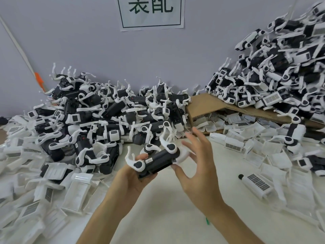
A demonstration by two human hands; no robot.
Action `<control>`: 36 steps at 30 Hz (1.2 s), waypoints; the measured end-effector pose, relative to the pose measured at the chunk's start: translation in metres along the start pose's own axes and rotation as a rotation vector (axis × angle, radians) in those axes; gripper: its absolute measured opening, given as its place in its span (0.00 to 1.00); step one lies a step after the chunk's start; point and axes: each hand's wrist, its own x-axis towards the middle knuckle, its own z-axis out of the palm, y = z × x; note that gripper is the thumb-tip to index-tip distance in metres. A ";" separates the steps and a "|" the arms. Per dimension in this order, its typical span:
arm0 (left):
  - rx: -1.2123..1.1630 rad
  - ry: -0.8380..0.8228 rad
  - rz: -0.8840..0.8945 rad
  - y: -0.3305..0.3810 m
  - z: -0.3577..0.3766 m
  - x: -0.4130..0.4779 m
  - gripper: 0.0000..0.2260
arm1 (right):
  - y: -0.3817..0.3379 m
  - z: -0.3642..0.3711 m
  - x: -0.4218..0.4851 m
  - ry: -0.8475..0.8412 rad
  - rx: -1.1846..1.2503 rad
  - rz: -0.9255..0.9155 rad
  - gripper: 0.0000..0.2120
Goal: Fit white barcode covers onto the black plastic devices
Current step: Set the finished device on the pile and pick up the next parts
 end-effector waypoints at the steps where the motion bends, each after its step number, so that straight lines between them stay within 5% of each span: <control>1: -0.024 0.023 0.004 -0.001 0.000 0.000 0.16 | 0.000 0.000 0.001 0.019 0.056 0.089 0.39; 7: 0.101 -0.044 0.092 -0.007 -0.005 0.005 0.14 | -0.007 0.002 0.004 -0.175 0.567 0.645 0.12; 12: 0.300 -0.085 0.143 -0.007 -0.007 0.004 0.13 | -0.011 0.003 0.005 -0.183 0.710 0.712 0.27; 16: 0.392 -0.143 0.107 -0.010 -0.003 0.003 0.12 | -0.008 0.000 0.011 -0.070 0.728 0.817 0.26; 20: 0.361 -0.229 -0.020 -0.008 0.000 0.000 0.27 | -0.006 -0.008 0.014 0.023 0.858 0.892 0.22; 26: 0.518 -0.394 -0.039 -0.007 0.007 -0.009 0.34 | -0.007 -0.007 0.012 -0.014 0.718 0.759 0.19; 32: 0.770 -0.555 -0.086 -0.010 0.009 -0.017 0.28 | -0.014 -0.005 0.007 -0.162 0.450 0.452 0.15; 36: 0.782 -0.603 -0.059 -0.013 0.010 -0.016 0.21 | -0.015 -0.002 0.004 -0.209 0.369 0.423 0.18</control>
